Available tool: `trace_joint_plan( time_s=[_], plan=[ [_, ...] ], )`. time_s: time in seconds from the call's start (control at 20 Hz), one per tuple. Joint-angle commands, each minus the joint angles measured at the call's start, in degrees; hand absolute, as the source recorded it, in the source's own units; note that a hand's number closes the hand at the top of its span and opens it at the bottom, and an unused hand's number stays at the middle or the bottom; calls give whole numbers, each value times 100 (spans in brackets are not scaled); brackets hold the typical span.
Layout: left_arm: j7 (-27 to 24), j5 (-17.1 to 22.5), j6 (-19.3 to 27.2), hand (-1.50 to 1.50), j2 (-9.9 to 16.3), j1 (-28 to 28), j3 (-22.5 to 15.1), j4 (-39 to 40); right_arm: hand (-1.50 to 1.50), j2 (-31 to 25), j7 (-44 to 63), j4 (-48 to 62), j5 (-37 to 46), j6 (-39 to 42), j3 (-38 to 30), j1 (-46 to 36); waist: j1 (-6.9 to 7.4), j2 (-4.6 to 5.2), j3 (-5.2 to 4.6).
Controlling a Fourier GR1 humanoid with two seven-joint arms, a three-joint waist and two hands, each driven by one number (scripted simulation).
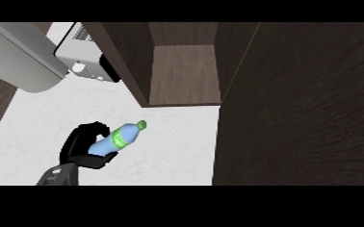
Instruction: Pick up the bottled water, place it into the cabinet and close the cabinet
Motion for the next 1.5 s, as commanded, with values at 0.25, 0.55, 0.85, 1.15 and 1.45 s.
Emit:
trace_joint_plan(
  time_s=[0.25, 0.55, 0.85, 1.15, 1.45],
  plan=[
    [-758, 521, 1180, 150, -1163, 98, -10, -354, -150, -1, 265, -479, -184, -28, 32, 107, 100, -41, 14],
    [-361, 1250, 1140, 150, -1184, -133, -698, -445, -150, -2, 751, -751, -310, -185, 102, -17, 118, -33, 12],
    [798, 1963, 1794, 150, -1190, -316, -1441, -1571, -150, 54, 55, -191, -382, 29, -60, 182, 122, -70, 22],
    [1059, 2244, 3142, 150, -1191, -651, -2362, -2250, -150, 119, 63, -434, -208, 22, 126, 377, 59, -61, 17],
    [1345, 2348, 4021, 150, -1184, -933, -3042, -2682, -150, -12, 242, -319, -670, 22, -486, -32, 43, -29, 18]
  ],
)
